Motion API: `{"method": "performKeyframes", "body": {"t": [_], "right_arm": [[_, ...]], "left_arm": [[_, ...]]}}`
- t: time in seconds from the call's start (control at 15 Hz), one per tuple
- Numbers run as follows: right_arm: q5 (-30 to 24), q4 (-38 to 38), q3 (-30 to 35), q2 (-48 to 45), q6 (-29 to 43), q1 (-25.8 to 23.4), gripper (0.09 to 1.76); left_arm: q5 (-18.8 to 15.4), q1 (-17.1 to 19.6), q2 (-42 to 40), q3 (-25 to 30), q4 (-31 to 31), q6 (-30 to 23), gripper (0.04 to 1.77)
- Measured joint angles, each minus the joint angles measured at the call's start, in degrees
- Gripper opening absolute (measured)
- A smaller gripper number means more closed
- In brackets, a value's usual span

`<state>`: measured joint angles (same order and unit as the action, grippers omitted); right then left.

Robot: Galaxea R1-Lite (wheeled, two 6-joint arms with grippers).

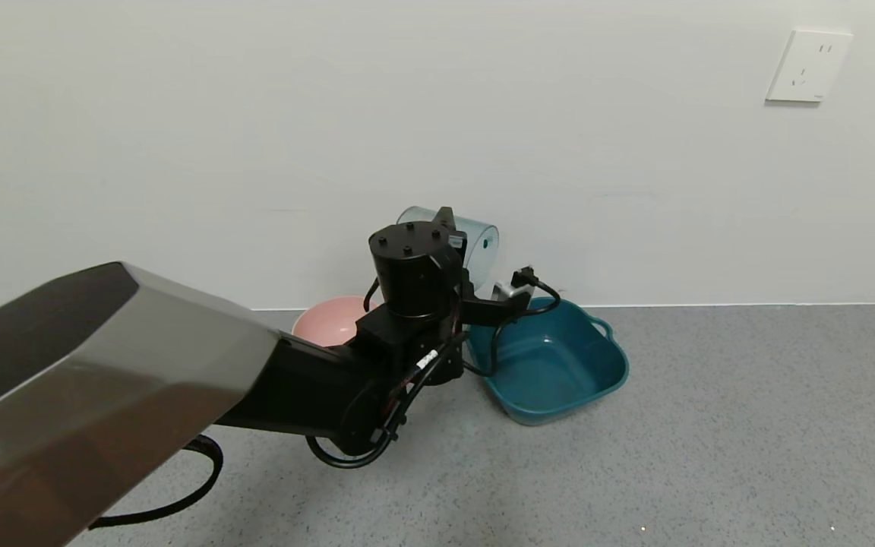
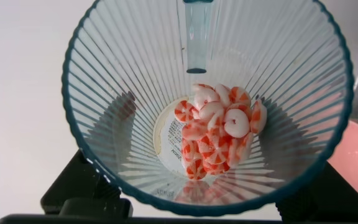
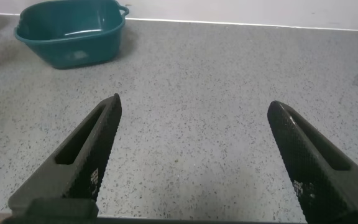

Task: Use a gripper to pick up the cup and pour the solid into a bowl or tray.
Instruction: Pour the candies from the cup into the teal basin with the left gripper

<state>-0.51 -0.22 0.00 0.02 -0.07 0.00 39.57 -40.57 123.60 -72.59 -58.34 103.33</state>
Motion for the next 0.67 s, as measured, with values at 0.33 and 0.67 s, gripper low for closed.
{"method": "performKeyframes", "body": {"t": [0.33,0.67], "right_arm": [[0.0,0.0,0.0,0.0,0.0,0.0,1.71],[0.0,0.0,0.0,0.0,0.0,0.0,1.71]], "left_arm": [[-2.8,0.1,2.0,-0.2,2.3,3.8,1.29],[-3.9,0.1,3.1,-1.8,2.3,11.0,1.29]]}}
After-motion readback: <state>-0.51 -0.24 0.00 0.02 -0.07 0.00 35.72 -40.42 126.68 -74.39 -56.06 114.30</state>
